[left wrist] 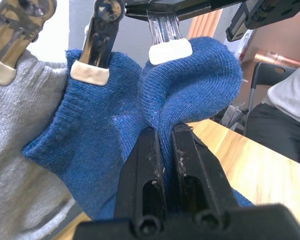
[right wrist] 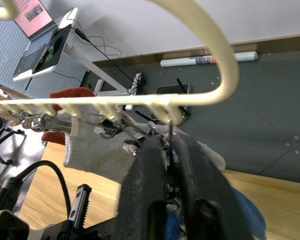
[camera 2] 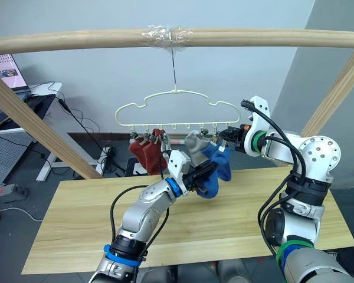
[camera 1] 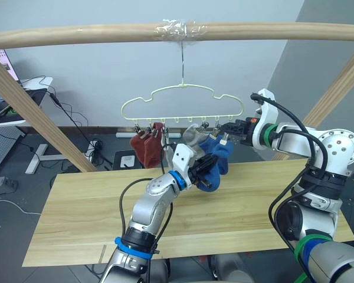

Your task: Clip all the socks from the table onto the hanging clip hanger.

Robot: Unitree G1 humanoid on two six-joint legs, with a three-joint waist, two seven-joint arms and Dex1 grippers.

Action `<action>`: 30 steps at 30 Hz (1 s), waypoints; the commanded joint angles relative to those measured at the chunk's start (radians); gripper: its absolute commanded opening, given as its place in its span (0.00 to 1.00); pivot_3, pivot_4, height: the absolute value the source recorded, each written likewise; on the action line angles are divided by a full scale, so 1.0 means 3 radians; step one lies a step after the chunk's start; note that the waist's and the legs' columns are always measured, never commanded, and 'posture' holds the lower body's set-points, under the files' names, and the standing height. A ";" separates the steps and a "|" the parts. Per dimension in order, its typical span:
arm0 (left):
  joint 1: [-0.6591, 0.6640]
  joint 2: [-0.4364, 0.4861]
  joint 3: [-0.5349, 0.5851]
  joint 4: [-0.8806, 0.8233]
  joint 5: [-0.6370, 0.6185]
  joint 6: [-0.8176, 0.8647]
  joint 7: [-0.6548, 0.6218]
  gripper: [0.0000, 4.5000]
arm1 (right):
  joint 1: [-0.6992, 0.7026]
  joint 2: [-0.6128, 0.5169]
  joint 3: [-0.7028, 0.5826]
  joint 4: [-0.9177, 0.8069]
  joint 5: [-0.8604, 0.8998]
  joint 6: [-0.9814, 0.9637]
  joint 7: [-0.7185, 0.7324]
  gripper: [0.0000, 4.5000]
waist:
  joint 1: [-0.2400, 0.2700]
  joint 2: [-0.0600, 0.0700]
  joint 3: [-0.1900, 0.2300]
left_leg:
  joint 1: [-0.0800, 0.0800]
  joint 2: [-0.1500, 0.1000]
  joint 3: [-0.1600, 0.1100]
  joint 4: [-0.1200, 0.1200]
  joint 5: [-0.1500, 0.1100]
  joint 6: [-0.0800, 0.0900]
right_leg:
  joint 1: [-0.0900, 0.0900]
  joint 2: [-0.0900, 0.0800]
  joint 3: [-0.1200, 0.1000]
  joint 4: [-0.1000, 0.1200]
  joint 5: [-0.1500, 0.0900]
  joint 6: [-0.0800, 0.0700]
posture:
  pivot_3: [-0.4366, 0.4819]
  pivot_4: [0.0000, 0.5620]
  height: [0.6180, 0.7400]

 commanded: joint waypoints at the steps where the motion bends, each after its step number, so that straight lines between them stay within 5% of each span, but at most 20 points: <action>1: -0.0021 -0.0045 -0.0022 -0.0154 -0.0082 -0.0041 -0.0053 0.00 | -0.0014 -0.0060 -0.0057 -0.0050 0.0185 0.0025 -0.0028 0.43 | 0.0000 0.0000 0.0000 | 0.0000 0.0000 0.0000 0.0000 0.0000 0.0000 | 0.0000 0.0000 0.0000 0.0000 0.0000 0.0000 | 0.32 0.29 1.00; 2: -0.0012 -0.0056 -0.0017 -0.0189 -0.0130 -0.0003 -0.0078 0.00 | -0.0006 -0.0080 -0.0069 -0.0059 0.0229 0.0025 -0.0030 0.51 | 0.0000 0.0000 0.0000 | 0.0000 0.0000 0.0000 0.0000 0.0000 0.0000 | 0.0000 0.0000 0.0000 0.0000 -0.0001 0.0002 | 0.32 0.29 1.00; 8: 0.0062 -0.0014 -0.0078 -0.0339 -0.0302 0.0300 -0.0192 0.39 | 0.0135 -0.0337 -0.0295 -0.0320 0.0742 0.0025 0.0050 0.97 | 0.0004 0.0000 0.0000 | -0.0002 0.0000 0.0000 0.0000 0.0000 0.0000 | 0.0000 0.0000 0.0000 -0.0003 -0.0006 0.0011 | 0.30 0.27 1.00; 13: 0.0080 0.0063 -0.0113 -0.0215 -0.0149 0.0243 -0.0155 0.72 | 0.0604 -0.0555 -0.0308 -0.0834 0.0874 -0.0086 0.0208 1.00 | -0.0008 0.0000 0.0000 | -0.0004 0.0001 0.0001 -0.0001 0.0000 0.0001 | 0.0000 0.0001 0.0000 -0.0009 -0.0008 0.0013 | 0.28 0.26 1.00; 17: 0.0226 0.0280 -0.0106 -0.0209 -0.0031 0.0167 -0.0187 0.99 | 0.1431 -0.0747 0.0003 -0.1225 0.0450 -0.0646 0.0583 1.00 | -0.0014 0.0000 0.0000 | -0.0003 0.0002 0.0001 -0.0003 0.0000 0.0001 | 0.0000 0.0003 0.0001 -0.0013 -0.0009 0.0014 | 0.28 0.24 1.00; 22: 0.0622 0.0621 0.0063 -0.0336 0.0132 -0.0018 -0.0062 1.00 | 0.2525 -0.1222 0.0941 -0.1372 -0.0846 -0.2132 0.1349 1.00 | -0.0030 0.0001 -0.0001 | 0.0001 0.0004 0.0007 -0.0003 -0.0001 0.0000 | 0.0000 0.0003 0.0007 -0.0015 -0.0011 0.0018 | 0.30 0.22 1.00; 30: 0.1354 0.1158 0.0544 0.0026 0.0684 -0.0535 0.0486 1.00 | 0.3229 -0.1040 0.1495 -0.0675 -0.2297 -0.3815 0.1262 1.00 | -0.0021 -0.0009 -0.0013 | 0.0010 0.0005 0.0012 -0.0001 0.0000 -0.0001 | 0.0002 0.0003 0.0012 -0.0010 -0.0008 0.0020 | 0.37 0.18 1.00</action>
